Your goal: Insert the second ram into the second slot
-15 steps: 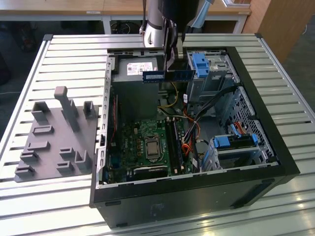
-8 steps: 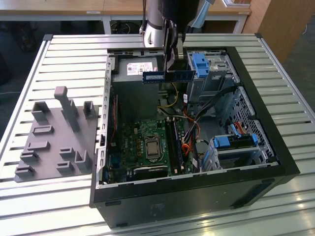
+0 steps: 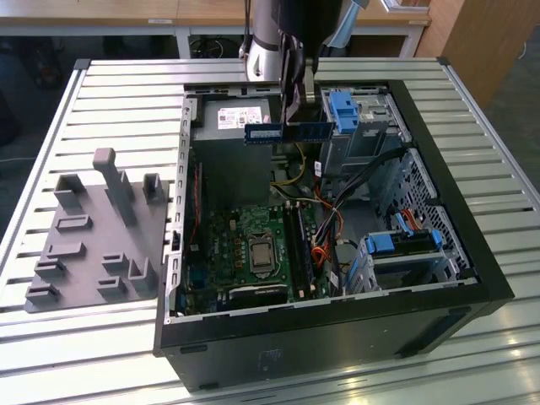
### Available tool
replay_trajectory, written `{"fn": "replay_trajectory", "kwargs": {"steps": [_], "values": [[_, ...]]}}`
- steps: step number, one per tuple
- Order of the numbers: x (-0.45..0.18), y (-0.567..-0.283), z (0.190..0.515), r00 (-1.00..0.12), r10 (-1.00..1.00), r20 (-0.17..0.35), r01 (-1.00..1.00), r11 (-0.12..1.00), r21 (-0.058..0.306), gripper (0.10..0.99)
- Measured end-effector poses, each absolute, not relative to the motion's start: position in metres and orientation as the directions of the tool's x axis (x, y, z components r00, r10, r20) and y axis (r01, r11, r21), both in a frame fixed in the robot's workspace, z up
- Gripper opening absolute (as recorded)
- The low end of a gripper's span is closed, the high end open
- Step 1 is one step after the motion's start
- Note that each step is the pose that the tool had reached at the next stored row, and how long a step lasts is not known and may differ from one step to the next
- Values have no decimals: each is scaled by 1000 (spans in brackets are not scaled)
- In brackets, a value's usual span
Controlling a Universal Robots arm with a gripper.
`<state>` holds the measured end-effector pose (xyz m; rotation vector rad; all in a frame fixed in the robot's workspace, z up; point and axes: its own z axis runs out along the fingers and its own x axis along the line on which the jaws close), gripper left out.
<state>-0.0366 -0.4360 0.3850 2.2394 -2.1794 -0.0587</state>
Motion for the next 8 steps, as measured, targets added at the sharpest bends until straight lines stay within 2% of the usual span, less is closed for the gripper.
{"fn": "replay_trajectory", "kwargs": {"steps": [8], "values": [[-37,-437,385,27,-1000,-15,-999,-27,38,141]]}}
